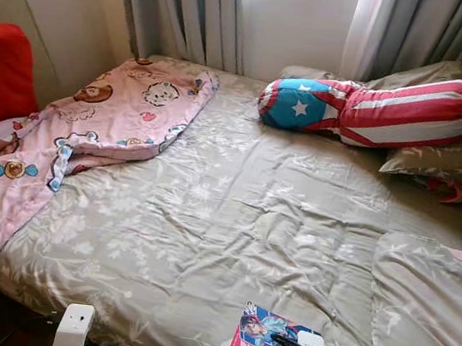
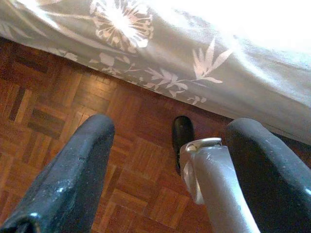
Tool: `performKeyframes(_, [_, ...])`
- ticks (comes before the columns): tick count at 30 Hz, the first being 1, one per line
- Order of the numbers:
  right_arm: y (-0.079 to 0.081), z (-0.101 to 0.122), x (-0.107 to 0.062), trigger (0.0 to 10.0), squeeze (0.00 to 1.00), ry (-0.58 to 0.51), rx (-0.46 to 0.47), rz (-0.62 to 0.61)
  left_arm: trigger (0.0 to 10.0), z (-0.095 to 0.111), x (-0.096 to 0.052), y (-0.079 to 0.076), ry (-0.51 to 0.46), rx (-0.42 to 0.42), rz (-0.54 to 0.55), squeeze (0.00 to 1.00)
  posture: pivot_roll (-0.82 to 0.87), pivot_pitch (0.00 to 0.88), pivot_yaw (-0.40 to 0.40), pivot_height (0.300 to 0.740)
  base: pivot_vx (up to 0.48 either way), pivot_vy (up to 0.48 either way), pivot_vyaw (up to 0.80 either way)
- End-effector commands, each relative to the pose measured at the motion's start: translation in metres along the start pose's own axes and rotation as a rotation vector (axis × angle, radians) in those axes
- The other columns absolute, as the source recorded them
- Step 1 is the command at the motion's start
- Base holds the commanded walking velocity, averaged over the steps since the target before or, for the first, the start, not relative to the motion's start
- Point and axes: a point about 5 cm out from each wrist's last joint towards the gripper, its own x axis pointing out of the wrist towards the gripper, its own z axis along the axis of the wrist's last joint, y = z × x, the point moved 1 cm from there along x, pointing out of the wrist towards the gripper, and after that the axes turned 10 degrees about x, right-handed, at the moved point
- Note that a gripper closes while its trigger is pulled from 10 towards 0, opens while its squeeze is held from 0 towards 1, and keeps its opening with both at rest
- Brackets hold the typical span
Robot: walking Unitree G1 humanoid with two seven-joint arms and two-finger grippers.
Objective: Clean up the room
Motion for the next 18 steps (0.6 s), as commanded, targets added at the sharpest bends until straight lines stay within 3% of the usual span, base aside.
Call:
performKeyframes(1, [0.0022,0.0005,0.0004,10.0,0.0,0.002,0.01,0.003,10.0,-0.0018,-0.0001,0.0011,0.016,0.007,-0.001,0.0,0.01,0.0,-0.016,0.74,0.0,0.398,0.0])
performKeyframes(18, [0.0035,-0.0007,0.0005,10.0,0.0,0.007,0.01,0.008,10.0,-0.0025,-0.0003,0.0021,0.018,0.008,-0.001,0.0,0.02,0.0,-0.017,0.74,0.0,0.398,0.0])
